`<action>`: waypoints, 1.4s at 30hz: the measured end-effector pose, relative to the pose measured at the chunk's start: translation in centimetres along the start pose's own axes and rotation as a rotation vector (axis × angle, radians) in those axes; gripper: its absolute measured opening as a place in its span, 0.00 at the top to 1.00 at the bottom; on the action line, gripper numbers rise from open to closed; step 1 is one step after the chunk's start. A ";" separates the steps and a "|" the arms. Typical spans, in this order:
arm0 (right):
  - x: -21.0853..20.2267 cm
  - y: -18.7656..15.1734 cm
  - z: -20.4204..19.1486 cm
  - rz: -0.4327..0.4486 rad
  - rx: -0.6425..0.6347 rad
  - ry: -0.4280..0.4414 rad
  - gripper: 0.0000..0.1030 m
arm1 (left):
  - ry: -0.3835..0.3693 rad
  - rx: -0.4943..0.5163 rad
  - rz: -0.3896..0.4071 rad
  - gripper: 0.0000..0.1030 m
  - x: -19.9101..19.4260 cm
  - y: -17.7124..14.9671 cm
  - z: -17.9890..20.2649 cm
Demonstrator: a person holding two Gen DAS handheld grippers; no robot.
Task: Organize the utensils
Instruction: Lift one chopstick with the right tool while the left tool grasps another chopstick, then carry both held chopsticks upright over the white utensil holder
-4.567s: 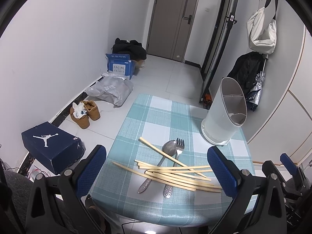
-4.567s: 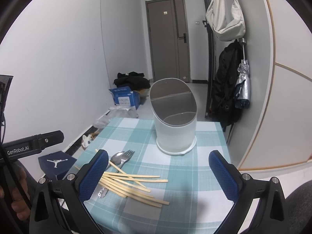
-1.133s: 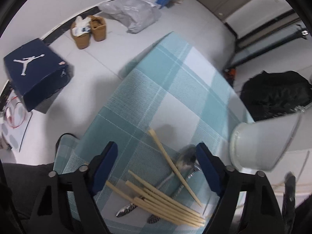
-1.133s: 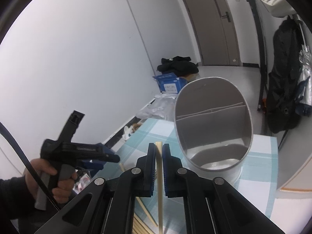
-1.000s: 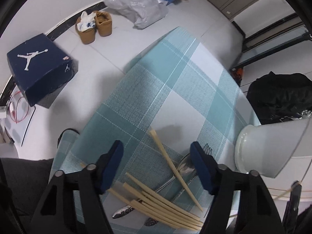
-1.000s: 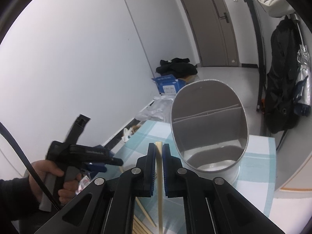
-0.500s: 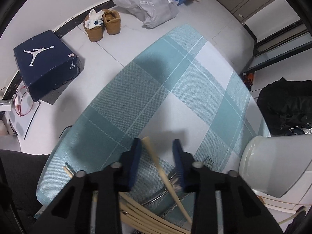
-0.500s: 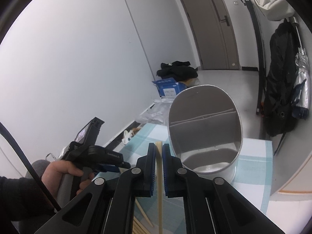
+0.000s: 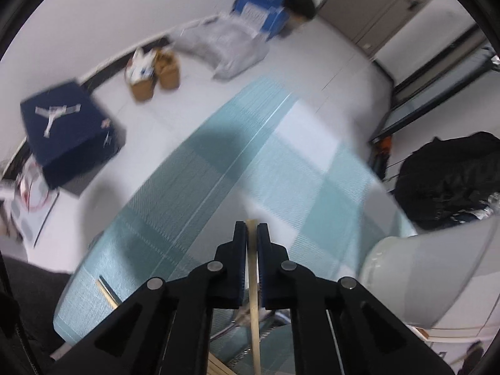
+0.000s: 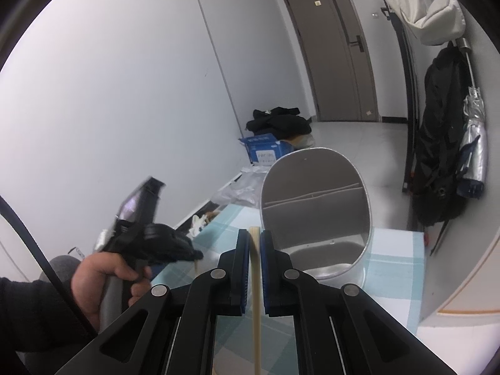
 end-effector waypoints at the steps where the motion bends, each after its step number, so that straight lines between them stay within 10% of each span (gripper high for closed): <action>1: 0.0 0.0 0.1 0.002 0.000 -0.004 0.94 | -0.017 0.014 0.013 0.97 -0.5 0.0 0.4; 42: -8.1 9.2 -0.2 0.239 0.010 -0.117 0.94 | -0.420 0.543 0.434 0.97 -19.1 -2.9 11.8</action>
Point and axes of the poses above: each gripper's, at about its wrist camera, not at the fingertips, and x roughly the way its jaws point, z to its right, y to its top, the point moved 6 cm from there along x, roughly the way its jaws point, and after that the axes turned 7 degrees about -x, right-handed, at the moved point
